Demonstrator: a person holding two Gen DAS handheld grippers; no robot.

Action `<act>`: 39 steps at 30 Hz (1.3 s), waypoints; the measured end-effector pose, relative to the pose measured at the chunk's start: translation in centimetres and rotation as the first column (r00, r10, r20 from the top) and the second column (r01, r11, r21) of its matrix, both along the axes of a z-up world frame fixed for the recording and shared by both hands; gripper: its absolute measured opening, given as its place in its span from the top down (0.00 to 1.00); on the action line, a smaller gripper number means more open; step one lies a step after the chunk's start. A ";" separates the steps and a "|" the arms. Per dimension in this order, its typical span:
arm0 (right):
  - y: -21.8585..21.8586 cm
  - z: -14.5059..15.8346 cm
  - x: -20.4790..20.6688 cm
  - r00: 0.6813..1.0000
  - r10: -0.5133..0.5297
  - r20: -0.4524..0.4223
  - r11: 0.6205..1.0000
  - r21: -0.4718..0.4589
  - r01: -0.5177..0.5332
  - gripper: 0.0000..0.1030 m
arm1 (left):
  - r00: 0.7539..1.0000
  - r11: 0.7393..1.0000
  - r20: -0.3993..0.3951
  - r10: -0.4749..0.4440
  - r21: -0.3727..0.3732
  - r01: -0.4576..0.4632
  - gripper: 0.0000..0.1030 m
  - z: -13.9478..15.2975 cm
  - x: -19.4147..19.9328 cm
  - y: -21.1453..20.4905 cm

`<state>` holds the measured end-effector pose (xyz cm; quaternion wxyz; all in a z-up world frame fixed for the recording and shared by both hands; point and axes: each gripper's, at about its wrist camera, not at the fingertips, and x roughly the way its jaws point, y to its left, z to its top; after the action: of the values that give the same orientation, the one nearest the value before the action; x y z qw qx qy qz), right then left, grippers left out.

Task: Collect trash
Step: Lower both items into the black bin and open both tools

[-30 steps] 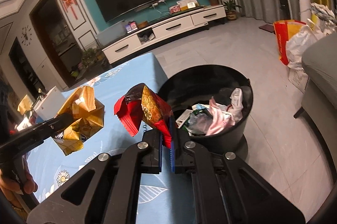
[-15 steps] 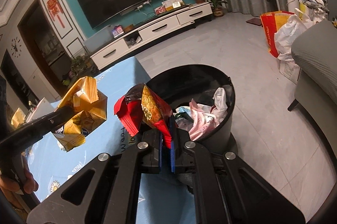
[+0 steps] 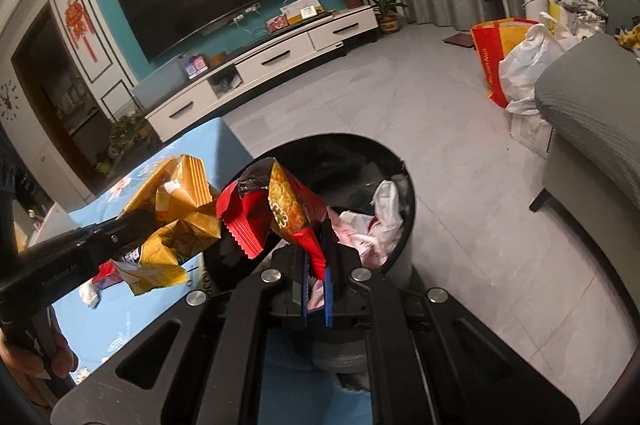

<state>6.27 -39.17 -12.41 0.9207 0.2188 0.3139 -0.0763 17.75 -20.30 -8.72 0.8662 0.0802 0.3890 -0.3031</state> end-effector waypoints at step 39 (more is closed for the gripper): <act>-2.3 -1.8 3.5 0.998 -0.036 -0.049 0.999 -0.014 0.035 0.94 | 0.998 0.994 -0.022 -0.064 0.093 0.066 0.85 -3.4 2.4 -5.5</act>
<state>9.79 -41.43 -14.23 0.9126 0.2162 0.3321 -0.1002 20.14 -25.80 -12.12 0.8476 0.1303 0.4080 -0.3134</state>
